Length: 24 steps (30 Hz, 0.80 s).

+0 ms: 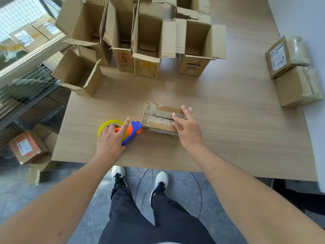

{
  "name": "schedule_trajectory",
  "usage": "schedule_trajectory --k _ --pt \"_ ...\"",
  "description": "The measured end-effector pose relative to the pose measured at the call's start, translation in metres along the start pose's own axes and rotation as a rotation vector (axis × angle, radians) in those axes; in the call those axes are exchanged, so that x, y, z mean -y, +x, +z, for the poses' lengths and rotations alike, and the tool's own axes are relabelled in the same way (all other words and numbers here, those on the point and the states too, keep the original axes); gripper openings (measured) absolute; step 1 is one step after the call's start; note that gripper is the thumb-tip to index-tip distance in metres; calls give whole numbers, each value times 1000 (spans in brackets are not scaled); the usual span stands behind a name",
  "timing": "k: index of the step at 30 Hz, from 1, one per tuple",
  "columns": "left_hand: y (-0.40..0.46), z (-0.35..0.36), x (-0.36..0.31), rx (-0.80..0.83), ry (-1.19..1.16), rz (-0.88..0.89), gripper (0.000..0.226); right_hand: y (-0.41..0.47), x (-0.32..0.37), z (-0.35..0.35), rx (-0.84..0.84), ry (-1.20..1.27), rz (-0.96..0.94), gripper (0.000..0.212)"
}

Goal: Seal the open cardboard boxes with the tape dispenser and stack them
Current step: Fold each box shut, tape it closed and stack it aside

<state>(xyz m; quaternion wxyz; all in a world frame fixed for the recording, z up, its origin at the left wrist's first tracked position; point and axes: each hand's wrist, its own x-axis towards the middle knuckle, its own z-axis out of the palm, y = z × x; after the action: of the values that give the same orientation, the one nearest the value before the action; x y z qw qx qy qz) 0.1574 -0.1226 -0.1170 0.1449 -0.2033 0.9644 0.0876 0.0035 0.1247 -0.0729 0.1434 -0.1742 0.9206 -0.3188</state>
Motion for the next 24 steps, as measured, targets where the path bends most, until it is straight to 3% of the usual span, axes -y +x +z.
schedule_trajectory --k 5,8,14,19,24 --pt "5 3 0 16 -27 40 117 -3 3 0 23 6 12 34" --pt "7 1 1 -5 -159 -16 119 -5 4 -1 38 0 14 34" --pt "4 -19 6 -212 -477 -104 119 -8 4 1 49 -10 2 34" --pt "10 -55 2 -267 -607 226 107 -16 8 11 65 19 -44 32" --pt "21 -87 -19 -253 -348 540 101 -24 8 15 45 129 -81 30"
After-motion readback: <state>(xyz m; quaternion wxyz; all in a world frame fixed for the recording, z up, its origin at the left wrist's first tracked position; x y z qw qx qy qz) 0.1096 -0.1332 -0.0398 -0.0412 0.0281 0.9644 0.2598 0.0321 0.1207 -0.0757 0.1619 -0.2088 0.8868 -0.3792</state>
